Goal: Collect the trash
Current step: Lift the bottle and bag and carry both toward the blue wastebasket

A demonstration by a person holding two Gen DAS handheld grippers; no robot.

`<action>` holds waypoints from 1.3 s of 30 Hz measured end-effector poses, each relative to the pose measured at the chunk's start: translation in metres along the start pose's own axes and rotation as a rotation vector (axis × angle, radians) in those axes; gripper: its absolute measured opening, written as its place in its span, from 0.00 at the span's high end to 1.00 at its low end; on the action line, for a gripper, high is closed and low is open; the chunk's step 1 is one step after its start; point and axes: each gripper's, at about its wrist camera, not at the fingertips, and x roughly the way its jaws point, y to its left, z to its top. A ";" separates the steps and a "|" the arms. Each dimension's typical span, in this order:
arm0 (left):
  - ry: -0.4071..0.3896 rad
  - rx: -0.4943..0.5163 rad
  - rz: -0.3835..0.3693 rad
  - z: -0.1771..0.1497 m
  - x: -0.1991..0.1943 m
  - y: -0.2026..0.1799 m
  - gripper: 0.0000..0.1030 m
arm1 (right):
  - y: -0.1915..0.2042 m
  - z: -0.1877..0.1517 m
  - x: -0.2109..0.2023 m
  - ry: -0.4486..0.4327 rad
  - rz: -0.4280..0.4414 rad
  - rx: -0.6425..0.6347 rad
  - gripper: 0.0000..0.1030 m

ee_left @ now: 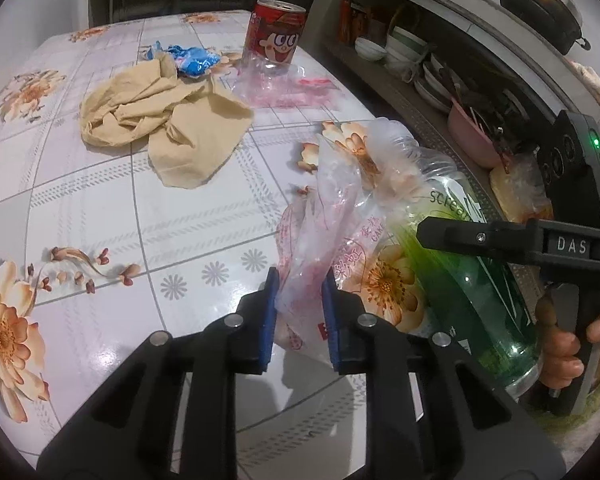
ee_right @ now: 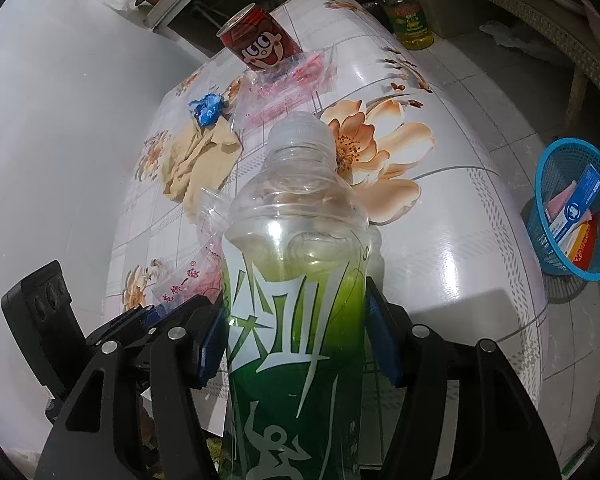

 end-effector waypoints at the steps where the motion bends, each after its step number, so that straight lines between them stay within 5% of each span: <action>1: -0.002 0.000 0.001 0.000 0.000 0.000 0.82 | -0.001 0.000 0.000 0.007 0.005 0.006 0.42; 24: -0.065 -0.019 -0.016 0.003 -0.018 -0.001 0.84 | -0.002 -0.003 -0.004 0.005 0.010 0.009 0.43; 39: -0.104 0.033 -0.053 0.021 -0.032 -0.029 0.84 | -0.015 -0.005 -0.041 -0.088 0.068 0.049 0.43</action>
